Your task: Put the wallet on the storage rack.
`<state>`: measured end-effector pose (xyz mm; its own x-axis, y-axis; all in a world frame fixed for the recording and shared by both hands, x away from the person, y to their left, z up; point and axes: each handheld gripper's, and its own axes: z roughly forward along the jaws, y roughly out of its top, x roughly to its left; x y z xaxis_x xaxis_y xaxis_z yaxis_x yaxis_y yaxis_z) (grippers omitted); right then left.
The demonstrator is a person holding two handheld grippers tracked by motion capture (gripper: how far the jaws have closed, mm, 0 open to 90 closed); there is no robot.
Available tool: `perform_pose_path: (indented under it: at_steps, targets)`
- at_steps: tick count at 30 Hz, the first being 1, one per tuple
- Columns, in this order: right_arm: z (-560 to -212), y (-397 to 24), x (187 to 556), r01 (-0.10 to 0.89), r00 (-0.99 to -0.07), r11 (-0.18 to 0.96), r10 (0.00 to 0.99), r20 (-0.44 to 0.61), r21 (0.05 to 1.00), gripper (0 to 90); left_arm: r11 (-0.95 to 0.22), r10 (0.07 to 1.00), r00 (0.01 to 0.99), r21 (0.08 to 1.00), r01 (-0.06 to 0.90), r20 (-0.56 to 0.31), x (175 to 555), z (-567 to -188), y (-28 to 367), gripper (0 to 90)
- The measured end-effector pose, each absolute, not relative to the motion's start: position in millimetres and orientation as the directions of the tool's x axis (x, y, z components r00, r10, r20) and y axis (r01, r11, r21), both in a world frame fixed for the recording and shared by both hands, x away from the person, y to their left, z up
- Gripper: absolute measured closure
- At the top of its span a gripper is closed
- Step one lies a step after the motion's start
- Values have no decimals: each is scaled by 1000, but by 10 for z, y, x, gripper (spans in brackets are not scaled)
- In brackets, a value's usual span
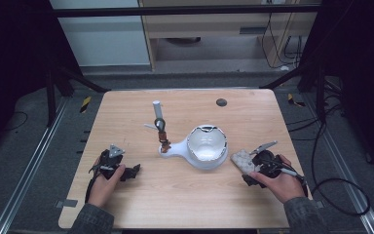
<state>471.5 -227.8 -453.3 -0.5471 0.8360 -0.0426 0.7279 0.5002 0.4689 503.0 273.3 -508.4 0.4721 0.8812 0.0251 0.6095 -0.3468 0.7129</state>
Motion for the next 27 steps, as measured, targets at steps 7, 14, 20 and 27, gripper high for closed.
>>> perform_pose_path:
  at_steps: [7, 14, 20, 27]
  targets:
    - [-4561, -2298, 4751, 746, -544, 501, 838, -33, 438, 160, -351, 878, 478, 712, 609, 24, 5030, -5084, 2728, 0]
    - [-4601, -2280, 4862, 759, -527, 489, 849, -35, 429, 134, -351, 877, 480, 713, 607, 23, 5030, -5085, 2722, 0]
    - [-4663, -2269, 4983, 772, -531, 497, 847, -27, 398, 154, -354, 874, 485, 712, 607, 21, 5030, -5084, 2718, 0]
    - [-4702, -2306, 5029, 784, -528, 491, 849, -8, 379, 189, -360, 871, 490, 712, 604, 24, 5031, -5084, 2712, 0]
